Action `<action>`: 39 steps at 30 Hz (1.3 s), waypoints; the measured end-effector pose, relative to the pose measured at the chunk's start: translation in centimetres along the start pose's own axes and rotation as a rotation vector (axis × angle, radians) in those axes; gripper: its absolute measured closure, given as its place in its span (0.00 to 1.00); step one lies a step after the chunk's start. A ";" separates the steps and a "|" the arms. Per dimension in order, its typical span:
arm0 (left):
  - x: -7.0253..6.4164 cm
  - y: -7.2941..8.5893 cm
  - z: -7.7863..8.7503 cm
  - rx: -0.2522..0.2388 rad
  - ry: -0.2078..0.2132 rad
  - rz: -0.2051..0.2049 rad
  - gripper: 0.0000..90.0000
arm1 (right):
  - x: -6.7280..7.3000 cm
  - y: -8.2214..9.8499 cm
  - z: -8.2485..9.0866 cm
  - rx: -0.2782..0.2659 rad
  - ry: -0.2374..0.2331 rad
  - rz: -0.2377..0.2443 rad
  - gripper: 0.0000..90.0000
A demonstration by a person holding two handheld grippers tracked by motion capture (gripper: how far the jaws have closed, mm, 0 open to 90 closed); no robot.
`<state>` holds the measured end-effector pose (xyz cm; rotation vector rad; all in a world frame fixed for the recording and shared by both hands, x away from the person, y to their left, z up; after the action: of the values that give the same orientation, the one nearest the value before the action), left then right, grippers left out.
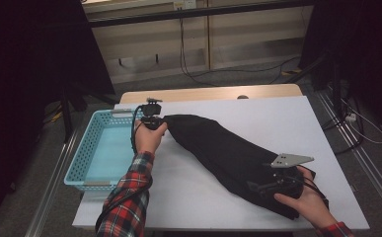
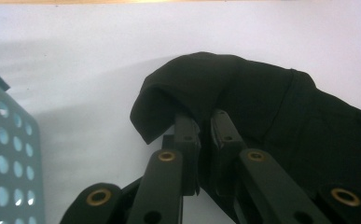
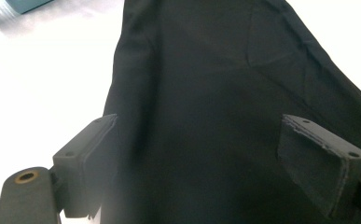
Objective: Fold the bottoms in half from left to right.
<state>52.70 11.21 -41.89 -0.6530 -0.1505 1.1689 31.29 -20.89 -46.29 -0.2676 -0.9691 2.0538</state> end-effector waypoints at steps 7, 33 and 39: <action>0.9 -0.5 0.8 0.003 -0.018 0.006 0.93 | -0.1 0.0 0.1 -0.003 0.000 -0.004 0.16; 3.9 -1.1 2.9 0.010 -0.066 0.018 0.93 | -0.2 0.2 0.1 0.002 -0.001 -0.013 0.15; 4.3 -1.2 3.2 0.009 -0.072 0.024 0.93 | -0.3 0.2 0.0 0.002 -0.001 -0.015 0.15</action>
<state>54.04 16.02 -39.58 -0.6059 -0.1986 1.2162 31.32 -21.17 -46.42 -0.2582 -0.9671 2.0412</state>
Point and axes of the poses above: each handheld gripper's, and its own axes: z roughly backward along the jaws, y roughly out of its underside, x roughly to its left, the point moved 5 cm from there along -z, roughly forward along the jaws, and after that the axes turned 6 degrees about x, right-handed, at the moved point
